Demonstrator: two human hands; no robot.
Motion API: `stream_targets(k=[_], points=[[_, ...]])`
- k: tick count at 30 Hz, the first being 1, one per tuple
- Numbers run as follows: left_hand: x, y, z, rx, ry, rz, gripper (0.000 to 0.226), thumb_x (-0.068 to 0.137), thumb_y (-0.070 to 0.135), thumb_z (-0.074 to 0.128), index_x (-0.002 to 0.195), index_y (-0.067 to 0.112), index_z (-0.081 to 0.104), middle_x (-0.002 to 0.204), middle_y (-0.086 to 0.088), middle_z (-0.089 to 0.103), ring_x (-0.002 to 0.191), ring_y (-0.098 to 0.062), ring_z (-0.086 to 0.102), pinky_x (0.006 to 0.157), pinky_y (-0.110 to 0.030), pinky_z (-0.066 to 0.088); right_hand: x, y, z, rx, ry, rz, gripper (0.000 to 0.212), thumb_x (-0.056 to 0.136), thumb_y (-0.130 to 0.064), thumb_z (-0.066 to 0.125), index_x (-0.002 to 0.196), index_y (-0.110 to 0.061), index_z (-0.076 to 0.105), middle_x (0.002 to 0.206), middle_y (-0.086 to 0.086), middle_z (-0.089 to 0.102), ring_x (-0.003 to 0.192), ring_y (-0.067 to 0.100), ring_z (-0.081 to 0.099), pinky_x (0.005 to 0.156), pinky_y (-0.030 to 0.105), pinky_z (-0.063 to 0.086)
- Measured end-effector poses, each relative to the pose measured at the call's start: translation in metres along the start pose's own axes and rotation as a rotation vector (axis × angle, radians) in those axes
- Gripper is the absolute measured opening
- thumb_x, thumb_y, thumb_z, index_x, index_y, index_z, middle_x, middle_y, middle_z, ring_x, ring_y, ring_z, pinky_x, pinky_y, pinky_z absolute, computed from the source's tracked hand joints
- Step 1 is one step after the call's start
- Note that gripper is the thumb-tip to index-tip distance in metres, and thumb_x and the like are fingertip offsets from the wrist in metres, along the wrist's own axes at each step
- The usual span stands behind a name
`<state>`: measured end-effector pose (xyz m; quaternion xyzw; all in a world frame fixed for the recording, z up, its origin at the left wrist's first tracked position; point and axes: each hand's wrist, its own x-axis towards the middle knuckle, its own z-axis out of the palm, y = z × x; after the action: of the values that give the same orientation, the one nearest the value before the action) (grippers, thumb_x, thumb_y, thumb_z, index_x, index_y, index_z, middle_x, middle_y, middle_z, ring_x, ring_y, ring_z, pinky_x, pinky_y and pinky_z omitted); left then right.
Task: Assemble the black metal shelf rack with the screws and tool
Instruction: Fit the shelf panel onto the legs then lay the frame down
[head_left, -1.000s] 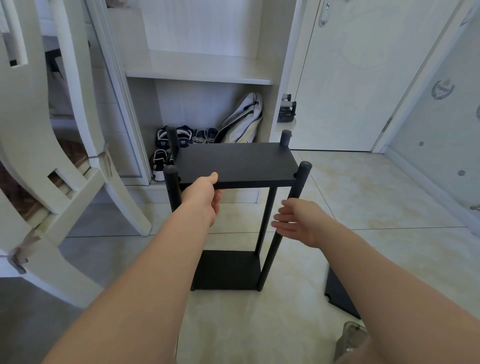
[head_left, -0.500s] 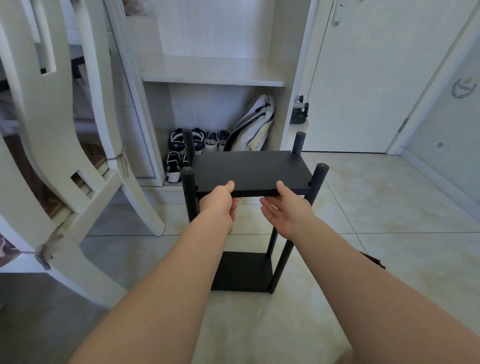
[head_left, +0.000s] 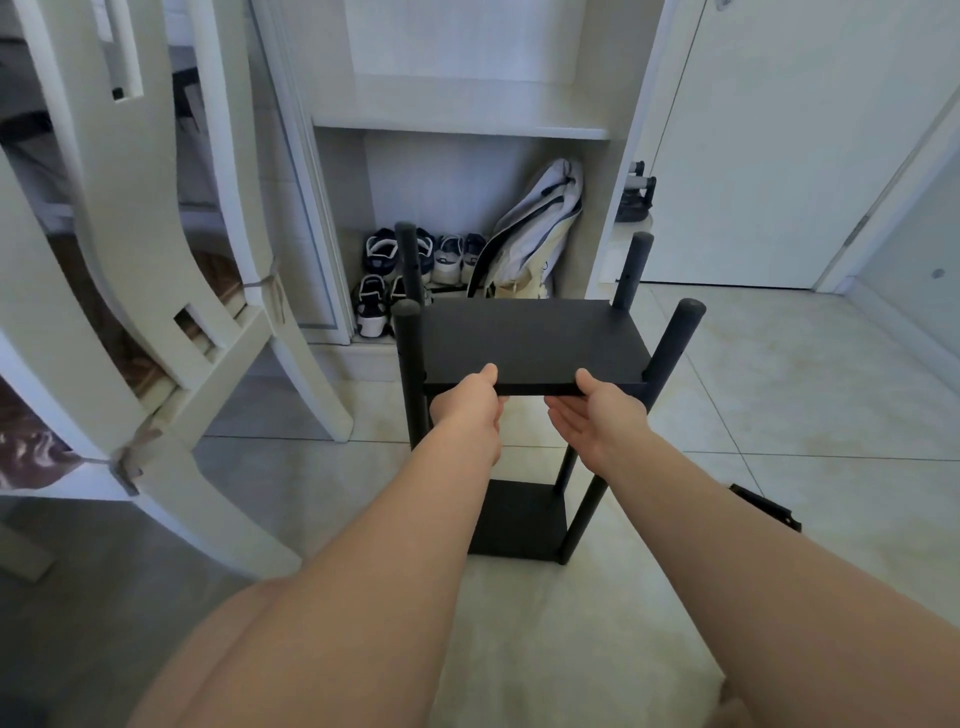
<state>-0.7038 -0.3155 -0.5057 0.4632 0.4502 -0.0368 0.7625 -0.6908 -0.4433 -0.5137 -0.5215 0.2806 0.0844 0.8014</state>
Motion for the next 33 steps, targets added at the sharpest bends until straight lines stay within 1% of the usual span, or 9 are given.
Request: stream_targets(k=[6, 11, 16, 18, 20, 22, 26, 30, 33], points=[[0.017, -0.035, 0.001, -0.105, 0.051, 0.031, 0.03, 0.083, 0.035, 0.079, 0.096, 0.017, 0.059, 0.094, -0.002, 0.07, 0.082, -0.016, 0.065, 0.056, -0.026, 0.043, 0.014, 0.026, -0.006, 0.002, 0.06, 0.021, 0.021, 0.101, -0.015, 0.063, 0.118, -0.004, 0.058, 0.101, 0.017, 0.073, 0.086, 0.025, 0.075, 0.067, 0.032, 0.059], [0.04, -0.069, -0.003, -0.088, 0.098, 0.042, 0.024, 0.085, 0.031, 0.077, 0.084, 0.013, 0.061, 0.087, -0.004, 0.069, 0.072, -0.018, 0.06, 0.062, -0.028, 0.047, 0.028, 0.057, -0.018, 0.002, 0.08, 0.065, 0.023, 0.102, -0.016, 0.062, 0.12, -0.003, 0.06, 0.1, 0.016, 0.074, 0.087, 0.025, 0.074, 0.07, 0.032, 0.059], [0.061, -0.085, -0.008, -0.071, 0.118, -0.006, 0.024, 0.086, 0.032, 0.075, 0.081, 0.014, 0.06, 0.084, -0.002, 0.068, 0.058, -0.013, 0.051, 0.055, -0.026, 0.042, 0.04, 0.076, -0.024, -0.022, 0.108, 0.088, 0.021, 0.101, -0.016, 0.062, 0.118, -0.003, 0.06, 0.099, 0.016, 0.074, 0.085, 0.024, 0.075, 0.067, 0.032, 0.059], [0.068, -0.09, -0.011, -0.067, 0.128, -0.031, 0.023, 0.087, 0.031, 0.075, 0.084, 0.014, 0.061, 0.084, -0.002, 0.069, 0.058, -0.012, 0.055, 0.053, -0.025, 0.043, 0.044, 0.083, -0.026, -0.026, 0.113, 0.11, 0.024, 0.102, -0.015, 0.062, 0.122, -0.002, 0.059, 0.1, 0.017, 0.074, 0.087, 0.025, 0.074, 0.067, 0.032, 0.058], [0.074, -0.095, -0.013, -0.076, 0.134, -0.055, 0.023, 0.086, 0.03, 0.075, 0.094, 0.012, 0.063, 0.089, -0.002, 0.07, 0.075, -0.013, 0.065, 0.053, -0.024, 0.044, 0.047, 0.089, -0.028, -0.035, 0.12, 0.127, 0.027, 0.102, -0.016, 0.062, 0.125, -0.002, 0.058, 0.101, 0.017, 0.074, 0.088, 0.025, 0.074, 0.067, 0.032, 0.058], [0.079, -0.1, -0.015, -0.081, 0.14, -0.071, 0.03, 0.086, 0.03, 0.076, 0.105, 0.011, 0.062, 0.097, -0.004, 0.071, 0.093, -0.017, 0.065, 0.059, -0.025, 0.047, 0.05, 0.094, -0.029, -0.04, 0.126, 0.141, 0.029, 0.102, -0.015, 0.062, 0.128, -0.002, 0.057, 0.102, 0.017, 0.074, 0.088, 0.025, 0.075, 0.067, 0.032, 0.059], [0.088, -0.109, -0.017, -0.056, 0.161, -0.087, 0.032, 0.086, 0.03, 0.075, 0.107, 0.01, 0.062, 0.104, -0.006, 0.072, 0.109, -0.027, 0.067, 0.077, -0.033, 0.053, 0.054, 0.102, -0.032, -0.042, 0.122, 0.166, 0.033, 0.102, -0.014, 0.06, 0.133, -0.003, 0.054, 0.104, 0.017, 0.074, 0.089, 0.026, 0.075, 0.069, 0.033, 0.059], [0.093, -0.113, -0.018, -0.044, 0.167, -0.091, 0.028, 0.086, 0.029, 0.075, 0.104, 0.01, 0.063, 0.1, -0.005, 0.071, 0.105, -0.025, 0.067, 0.07, -0.03, 0.049, 0.055, 0.106, -0.034, -0.046, 0.111, 0.183, 0.033, 0.103, -0.013, 0.059, 0.133, -0.003, 0.053, 0.11, 0.018, 0.072, 0.09, 0.026, 0.073, 0.069, 0.032, 0.059], [0.095, -0.115, -0.021, -0.043, 0.157, -0.084, 0.024, 0.085, 0.03, 0.077, 0.094, 0.013, 0.062, 0.094, -0.002, 0.071, 0.088, -0.019, 0.068, 0.067, -0.029, 0.049, 0.055, 0.107, -0.035, -0.046, 0.108, 0.187, 0.033, 0.103, -0.013, 0.058, 0.134, -0.004, 0.053, 0.11, 0.017, 0.073, 0.089, 0.025, 0.073, 0.066, 0.032, 0.057]])
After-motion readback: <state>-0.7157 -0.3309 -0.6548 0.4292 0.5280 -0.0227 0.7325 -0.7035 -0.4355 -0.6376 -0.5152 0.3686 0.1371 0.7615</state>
